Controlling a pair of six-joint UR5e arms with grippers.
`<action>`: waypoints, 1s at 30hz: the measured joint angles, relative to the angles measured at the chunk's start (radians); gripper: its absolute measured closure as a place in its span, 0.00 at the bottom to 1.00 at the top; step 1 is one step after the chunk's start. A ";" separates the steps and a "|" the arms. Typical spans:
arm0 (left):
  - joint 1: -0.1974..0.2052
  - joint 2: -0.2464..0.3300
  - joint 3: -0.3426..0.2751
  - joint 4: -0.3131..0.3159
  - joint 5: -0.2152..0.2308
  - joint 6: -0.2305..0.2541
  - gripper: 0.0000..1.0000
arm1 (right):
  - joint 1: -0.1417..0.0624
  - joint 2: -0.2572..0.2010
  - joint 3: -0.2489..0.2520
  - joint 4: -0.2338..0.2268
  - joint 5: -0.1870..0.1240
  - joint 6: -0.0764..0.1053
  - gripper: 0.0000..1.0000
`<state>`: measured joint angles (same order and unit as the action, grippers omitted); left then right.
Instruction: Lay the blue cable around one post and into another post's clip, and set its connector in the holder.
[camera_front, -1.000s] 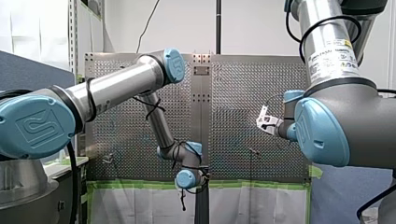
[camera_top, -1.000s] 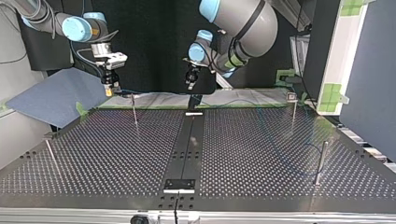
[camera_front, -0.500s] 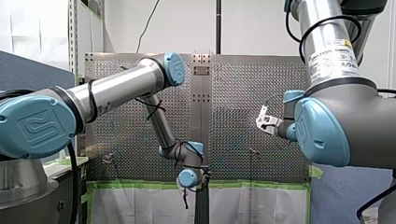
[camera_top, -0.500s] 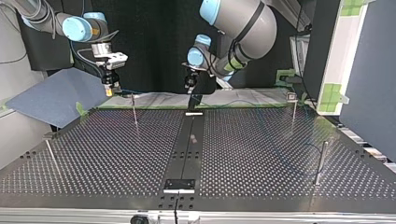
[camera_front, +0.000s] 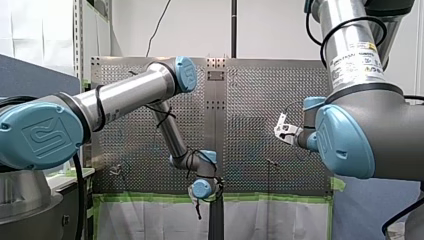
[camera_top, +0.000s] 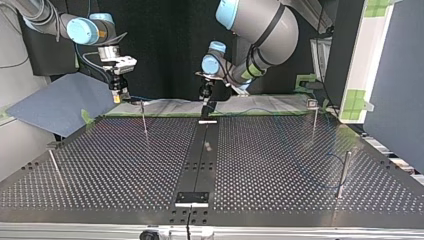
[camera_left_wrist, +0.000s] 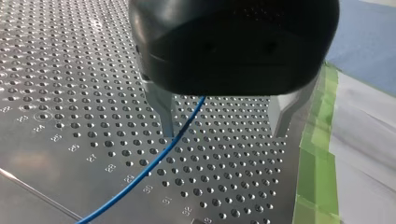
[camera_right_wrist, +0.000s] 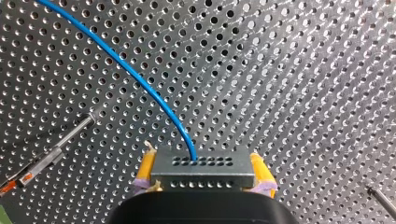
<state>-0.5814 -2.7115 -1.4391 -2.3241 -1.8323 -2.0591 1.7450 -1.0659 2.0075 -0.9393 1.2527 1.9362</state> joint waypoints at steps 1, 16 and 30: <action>0.000 0.000 0.001 -0.001 0.000 0.002 0.02 | 0.000 0.000 0.000 0.000 0.000 0.000 1.00; -0.003 -0.001 0.030 0.018 0.009 0.040 0.02 | 0.006 0.001 0.000 -0.005 -0.002 0.000 1.00; 0.000 -0.001 0.048 0.003 -0.007 0.109 0.99 | 0.006 0.001 0.000 -0.005 -0.002 0.000 1.00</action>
<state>-0.5810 -2.7126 -1.3913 -2.3208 -1.8391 -1.9501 1.7511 -1.0644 2.0074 -0.9445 1.2504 1.9362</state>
